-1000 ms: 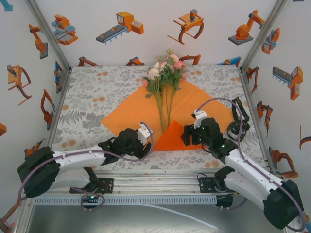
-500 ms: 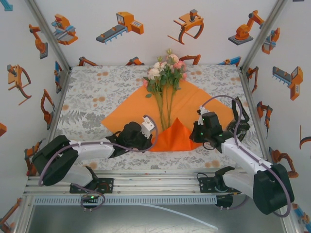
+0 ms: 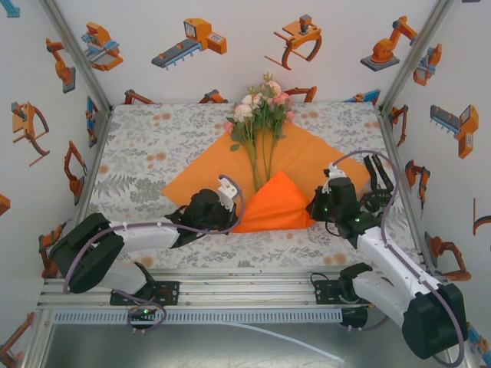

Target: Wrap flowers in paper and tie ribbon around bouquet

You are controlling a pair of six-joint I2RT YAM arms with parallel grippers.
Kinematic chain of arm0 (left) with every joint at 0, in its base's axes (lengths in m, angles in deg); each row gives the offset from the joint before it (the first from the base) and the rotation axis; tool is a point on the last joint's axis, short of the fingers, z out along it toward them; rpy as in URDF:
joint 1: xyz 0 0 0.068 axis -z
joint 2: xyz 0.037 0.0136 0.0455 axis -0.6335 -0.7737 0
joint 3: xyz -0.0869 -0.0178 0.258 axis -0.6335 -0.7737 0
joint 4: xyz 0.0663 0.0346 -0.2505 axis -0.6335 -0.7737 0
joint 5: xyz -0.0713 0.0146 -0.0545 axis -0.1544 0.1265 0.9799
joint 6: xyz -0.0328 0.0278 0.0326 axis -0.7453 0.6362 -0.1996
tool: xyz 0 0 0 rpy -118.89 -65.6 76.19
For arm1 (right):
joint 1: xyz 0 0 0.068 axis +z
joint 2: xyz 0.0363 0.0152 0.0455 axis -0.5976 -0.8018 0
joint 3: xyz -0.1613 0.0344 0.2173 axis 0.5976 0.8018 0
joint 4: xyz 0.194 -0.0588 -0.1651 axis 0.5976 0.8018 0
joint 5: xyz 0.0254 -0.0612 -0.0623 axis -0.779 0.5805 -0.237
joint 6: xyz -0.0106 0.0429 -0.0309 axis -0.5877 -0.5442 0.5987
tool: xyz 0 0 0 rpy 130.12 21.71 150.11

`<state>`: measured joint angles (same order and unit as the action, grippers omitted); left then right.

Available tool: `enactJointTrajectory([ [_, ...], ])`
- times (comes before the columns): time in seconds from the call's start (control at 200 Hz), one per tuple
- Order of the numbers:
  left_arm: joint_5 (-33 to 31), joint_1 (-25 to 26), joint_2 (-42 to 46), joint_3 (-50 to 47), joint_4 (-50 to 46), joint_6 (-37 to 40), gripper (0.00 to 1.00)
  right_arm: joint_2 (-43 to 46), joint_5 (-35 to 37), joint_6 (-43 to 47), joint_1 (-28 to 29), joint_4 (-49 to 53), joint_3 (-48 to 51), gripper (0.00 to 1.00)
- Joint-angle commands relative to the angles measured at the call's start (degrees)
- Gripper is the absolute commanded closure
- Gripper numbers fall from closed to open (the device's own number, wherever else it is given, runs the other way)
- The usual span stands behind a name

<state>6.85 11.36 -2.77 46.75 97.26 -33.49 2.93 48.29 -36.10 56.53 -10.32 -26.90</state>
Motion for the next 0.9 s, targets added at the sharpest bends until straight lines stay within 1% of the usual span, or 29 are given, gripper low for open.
enactJointTrajectory([
  [0.0,-4.05,-1.28,-0.56,-2.04,-0.36,-2.41,1.0,-1.88,4.46,-0.46,-1.47,-1.08,0.79,1.0],
  [0.185,-5.86,-1.59,-3.69,-0.87,1.32,-3.08,1.0,-6.8,4.39,0.57,-2.03,-5.35,0.49,1.0],
  [0.195,-6.09,-1.62,-3.92,-0.83,1.32,-3.08,1.0,-7.33,4.36,0.91,-2.02,-5.7,0.46,0.95],
  [0.205,-6.25,-1.63,-4.06,-0.75,1.38,-3.08,1.0,-7.45,4.36,1.05,-2.05,-5.79,0.44,0.94],
  [0.215,-6.4,-1.68,-4.34,-0.73,1.55,-3.06,1.0,-7.83,4.32,1.44,-2.0,-6.07,0.43,0.87],
  [0.225,-6.55,-1.71,-4.6,-0.75,1.68,-3.08,1.0,-7.92,4.34,1.76,-2.04,-6.11,0.43,0.86],
  [0.23,-6.61,-1.71,-4.71,-0.78,1.8,-3.08,1.0,-8.2,4.4,1.83,-2.07,-6.14,0.37,0.8],
  [0.235,-6.68,-1.72,-4.89,-0.75,1.91,-3.08,1.0,-8.2,4.4,1.83,-2.07,-6.14,0.37,0.8],
  [0.245,-6.77,-1.79,-5.07,-0.73,2.1,-3.06,1.0,-8.45,4.44,2.12,-2.08,-6.14,0.35,0.76],
  [0.255,-6.89,-1.8,-5.34,-0.81,2.34,-3.08,1.0,-8.71,4.45,2.14,-2.08,-6.1,0.2,0.7],
  [0.26,-6.91,-1.85,-5.42,-0.81,2.44,-3.08,1.0,-8.99,4.45,2.37,-2.13,-5.98,0.13,0.65],
  [0.265,-6.91,-1.87,-5.51,-0.81,2.58,-3.08,1.0,-8.99,4.45,2.37,-2.13,-5.98,0.13,0.65],
  [0.28,-6.92,-1.89,-5.86,-0.81,2.81,-3.06,1.0,-9.4,4.18,2.69,-2.17,-5.52,-0.13,0.56],
  [0.285,-6.92,-1.94,-5.91,-0.81,2.9,-3.07,1.0,-9.4,4.18,2.69,-2.17,-5.52,-0.13,0.56],
  [0.295,-6.81,-2.02,-6.12,-0.83,3.07,-3.15,1.0,-9.74,3.7,2.8,-2.26,-5.04,-0.48,0.51],
  [0.33,-6.58,-2.15,-6.42,-0.81,3.25,-3.13,1.0,-10.21,1.98,4.05,-2.37,-3.7,-1.28,0.46],
  [0.411,-6.36,-2.49,-6.53,-1.2,3.53,-3.24,1.0,-9.82,-2.73,4.64,-2.84,-0.58,-2.25,0.39],
  [0.501,-6.02,-3.02,-6.38,-1.52,4.11,-3.23,1.0,-8.72,-13.07,3.85,-4.64,-0.72,-1.26,0.38],
  [0.571,-5.83,-3.43,-6.02,-1.61,4.12,-3.34,1.0,-8.45,-15.45,1.42,-5.19,-1.79,-0.2,0.4],
  [0.606,-5.7,-3.6,-6.03,-1.56,4.14,-3.34,1.0,-8.36,-14.94,1.0,-5.29,-2.3,0.35,0.42],
  [0.631,-5.69,-3.72,-6.0,-1.47,4.02,-3.21,1.0,-8.48,-12.91,0.46,-5.3,-2.26,0.73,0.45],
  [0.686,-5.39,-3.83,-6.2,-1.18,3.7,-3.03,1.0,-8.86,-8.58,-0.11,-5.49,-0.89,0.72,0.59],
  [0.726,-5.32,-3.91,-6.1,-1.08,3.38,-2.91,1.0,-9.1,-5.88,-0.3,-5.55,0.18,0.69,0.62],
  [0.761,-5.19,-3.92,-5.91,-1.12,3.23,-2.78,1.0,-9.13,-4.52,-0.49,-5.51,0.64,0.8,0.61],
  [0.781,-5.23,-3.87,-5.72,-1.14,3.16,-2.78,1.0,-9.14,-3.78,-0.6,-5.56,1.02,0.76,0.56],
  [0.796,-5.16,-3.85,-5.55,-1.2,3.09,-2.79,0.97,-9.08,-3.56,-0.71,-5.54,1.14,0.7,0.54],
  [0.816,-5.16,-3.91,-5.17,-1.21,2.88,-2.76,0.92,-8.8,-3.46,-0.67,-5.53,1.33,0.72,0.48],
  [0.836,-5.05,-3.92,-4.67,-1.25,2.6,-2.81,0.89,-8.53,-3.52,-0.72,-5.53,1.38,0.76,0.46],
  [0.896,-4.99,-3.9,-2.65,-1.25,1.09,-2.8,0.83,-6.61,-3.65,-0.62,-5.58,2.99,-0.12,0.4],
])
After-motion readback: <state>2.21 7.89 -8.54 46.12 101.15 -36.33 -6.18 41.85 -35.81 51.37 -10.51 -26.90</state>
